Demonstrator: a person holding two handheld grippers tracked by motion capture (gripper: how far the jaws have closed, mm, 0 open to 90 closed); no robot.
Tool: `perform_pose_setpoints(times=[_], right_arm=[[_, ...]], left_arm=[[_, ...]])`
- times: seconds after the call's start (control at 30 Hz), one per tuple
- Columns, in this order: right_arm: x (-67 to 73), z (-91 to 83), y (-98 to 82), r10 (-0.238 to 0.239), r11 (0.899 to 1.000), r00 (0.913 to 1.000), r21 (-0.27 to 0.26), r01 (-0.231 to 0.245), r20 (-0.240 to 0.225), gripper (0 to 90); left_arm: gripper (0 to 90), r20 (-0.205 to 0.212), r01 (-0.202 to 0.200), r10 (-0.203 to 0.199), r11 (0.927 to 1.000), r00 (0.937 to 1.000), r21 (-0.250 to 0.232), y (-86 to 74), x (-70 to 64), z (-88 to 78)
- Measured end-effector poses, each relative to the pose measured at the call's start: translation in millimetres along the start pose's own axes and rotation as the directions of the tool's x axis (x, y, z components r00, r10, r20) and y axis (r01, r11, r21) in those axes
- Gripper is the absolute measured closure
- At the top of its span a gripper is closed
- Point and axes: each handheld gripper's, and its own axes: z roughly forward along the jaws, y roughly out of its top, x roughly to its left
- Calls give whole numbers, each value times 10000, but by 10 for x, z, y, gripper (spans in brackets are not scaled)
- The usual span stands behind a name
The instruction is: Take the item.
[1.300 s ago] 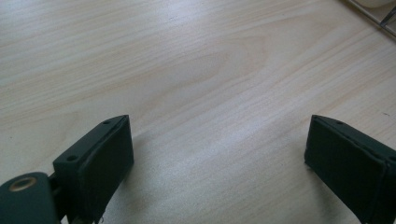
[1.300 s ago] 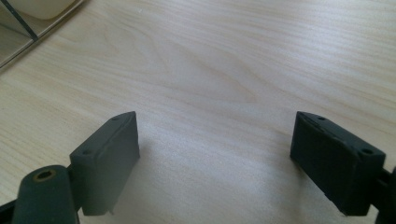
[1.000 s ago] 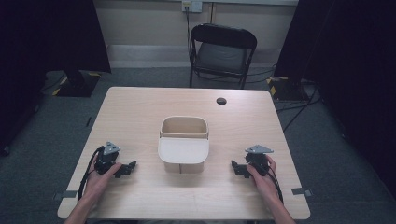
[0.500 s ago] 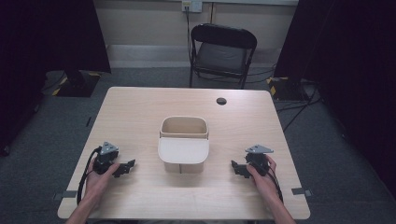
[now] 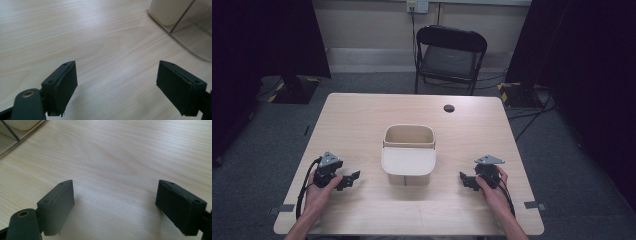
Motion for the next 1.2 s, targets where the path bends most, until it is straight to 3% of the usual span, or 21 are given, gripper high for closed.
perform_pose_setpoints(times=[0.1, 0.47, 0.67, 1.2], right_arm=[[0, 0, 0, -3, 10000, 10000, 0, 3, 0, 147], [0, 0, 0, -1, 10000, 10000, -1, 1, 0, 147], [-1, 0, 0, -9, 10000, 10000, -4, 9, 1, 147], [0, 0, 0, -3, 10000, 10000, -1, 3, 1, 147]], left_arm=[[165, 137, -254, 256, 9995, 9996, -182, 21, -33, -16], [163, 566, -335, 355, 9988, 9978, -361, 84, -148, -53], [168, 1163, -495, 553, 9974, 9917, -520, 126, -228, -58], [169, 1742, -1056, 1216, 9895, 9772, -986, 250, -525, -109]])
